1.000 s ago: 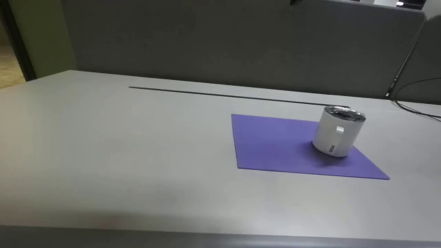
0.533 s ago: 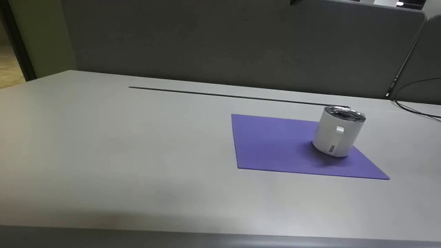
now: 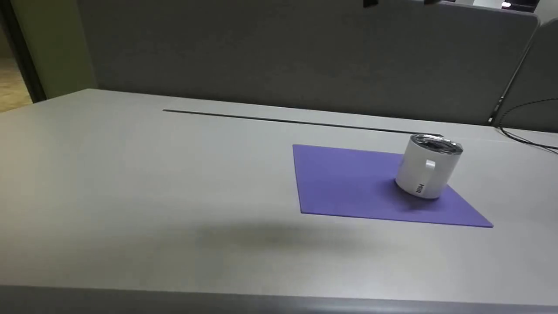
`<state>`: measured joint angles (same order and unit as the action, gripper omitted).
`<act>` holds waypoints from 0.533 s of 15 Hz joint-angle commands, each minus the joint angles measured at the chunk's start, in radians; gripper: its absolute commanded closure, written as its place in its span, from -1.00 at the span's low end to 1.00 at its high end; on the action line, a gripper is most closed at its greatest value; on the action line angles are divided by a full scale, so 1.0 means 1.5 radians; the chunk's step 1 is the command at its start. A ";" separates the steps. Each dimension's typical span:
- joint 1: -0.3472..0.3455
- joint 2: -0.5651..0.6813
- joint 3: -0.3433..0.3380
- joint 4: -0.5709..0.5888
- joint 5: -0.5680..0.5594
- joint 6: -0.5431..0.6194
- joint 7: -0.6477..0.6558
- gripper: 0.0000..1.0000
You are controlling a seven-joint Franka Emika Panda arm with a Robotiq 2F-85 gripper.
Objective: Close the lid of the cup
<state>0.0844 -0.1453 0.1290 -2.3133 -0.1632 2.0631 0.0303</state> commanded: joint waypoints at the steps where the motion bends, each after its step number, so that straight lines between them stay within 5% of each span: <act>1: -0.042 0.024 -0.066 0.037 -0.028 0.037 -0.141 -1.00; 3: -0.065 0.053 -0.105 0.070 -0.001 0.049 -0.227 -1.00; 8: -0.083 0.062 -0.123 0.074 0.017 0.044 -0.236 -1.00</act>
<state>-0.0383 -0.0513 -0.0563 -2.2044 -0.1382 2.1313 -0.3234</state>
